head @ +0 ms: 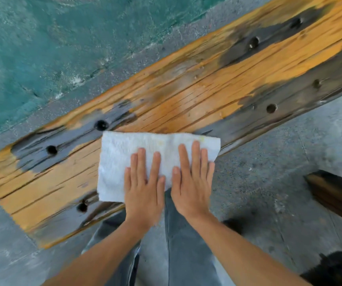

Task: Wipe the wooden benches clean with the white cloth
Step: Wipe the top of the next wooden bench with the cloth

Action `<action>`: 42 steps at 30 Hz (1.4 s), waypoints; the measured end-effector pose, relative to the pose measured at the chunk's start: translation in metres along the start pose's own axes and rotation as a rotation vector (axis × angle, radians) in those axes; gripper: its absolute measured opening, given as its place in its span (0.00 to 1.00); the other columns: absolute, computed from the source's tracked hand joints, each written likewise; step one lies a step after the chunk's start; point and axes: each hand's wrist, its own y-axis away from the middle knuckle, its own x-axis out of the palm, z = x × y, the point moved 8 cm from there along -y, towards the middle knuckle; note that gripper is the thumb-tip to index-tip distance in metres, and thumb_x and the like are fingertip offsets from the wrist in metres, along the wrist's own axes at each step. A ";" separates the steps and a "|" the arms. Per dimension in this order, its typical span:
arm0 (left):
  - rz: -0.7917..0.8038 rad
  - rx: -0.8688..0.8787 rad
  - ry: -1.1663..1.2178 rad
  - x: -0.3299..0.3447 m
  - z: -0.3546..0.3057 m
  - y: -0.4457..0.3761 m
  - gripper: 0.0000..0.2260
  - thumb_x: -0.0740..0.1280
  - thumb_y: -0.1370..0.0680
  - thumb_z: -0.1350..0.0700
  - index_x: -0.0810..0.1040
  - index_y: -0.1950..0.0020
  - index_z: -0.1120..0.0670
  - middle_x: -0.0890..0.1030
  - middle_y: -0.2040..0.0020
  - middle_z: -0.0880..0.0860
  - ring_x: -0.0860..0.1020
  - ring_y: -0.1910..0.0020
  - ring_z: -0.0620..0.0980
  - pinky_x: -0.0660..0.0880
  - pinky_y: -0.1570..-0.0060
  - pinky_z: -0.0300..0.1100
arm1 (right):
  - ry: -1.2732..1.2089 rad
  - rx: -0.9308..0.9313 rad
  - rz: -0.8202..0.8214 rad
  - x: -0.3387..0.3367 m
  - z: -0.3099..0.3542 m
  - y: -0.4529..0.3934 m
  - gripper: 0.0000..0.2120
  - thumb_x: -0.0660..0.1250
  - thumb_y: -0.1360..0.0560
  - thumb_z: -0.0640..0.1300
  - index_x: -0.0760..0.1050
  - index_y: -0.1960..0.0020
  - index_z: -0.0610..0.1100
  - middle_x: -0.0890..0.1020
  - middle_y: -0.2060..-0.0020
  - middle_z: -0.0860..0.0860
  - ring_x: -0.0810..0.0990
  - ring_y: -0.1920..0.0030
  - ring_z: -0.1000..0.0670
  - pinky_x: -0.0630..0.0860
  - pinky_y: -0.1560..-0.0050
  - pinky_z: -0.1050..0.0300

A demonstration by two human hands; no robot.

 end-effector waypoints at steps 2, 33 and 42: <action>-0.100 -0.050 0.026 -0.024 -0.011 -0.037 0.25 0.47 0.15 0.47 0.50 0.17 0.49 0.45 0.17 0.56 0.42 0.18 0.54 0.46 0.21 0.54 | -0.023 0.032 -0.023 -0.012 0.005 -0.027 0.28 0.46 0.15 0.56 0.45 0.17 0.55 0.42 0.17 0.50 0.40 0.17 0.50 0.40 0.19 0.45; -0.090 -0.013 -0.052 -0.067 -0.131 -0.194 0.26 0.49 0.15 0.45 0.50 0.17 0.48 0.50 0.17 0.58 0.50 0.18 0.57 0.48 0.22 0.56 | -0.072 0.263 -0.002 -0.102 -0.066 -0.184 0.30 0.49 0.15 0.59 0.44 0.16 0.55 0.42 0.16 0.48 0.39 0.17 0.46 0.38 0.19 0.42; -0.062 -0.110 -0.059 -0.092 -0.220 -0.302 0.26 0.47 0.16 0.46 0.58 0.19 0.56 0.62 0.20 0.59 0.59 0.21 0.60 0.54 0.23 0.56 | 0.089 0.038 -0.093 -0.164 -0.116 -0.300 0.26 0.46 0.14 0.58 0.52 0.17 0.56 0.52 0.16 0.50 0.50 0.17 0.48 0.49 0.18 0.44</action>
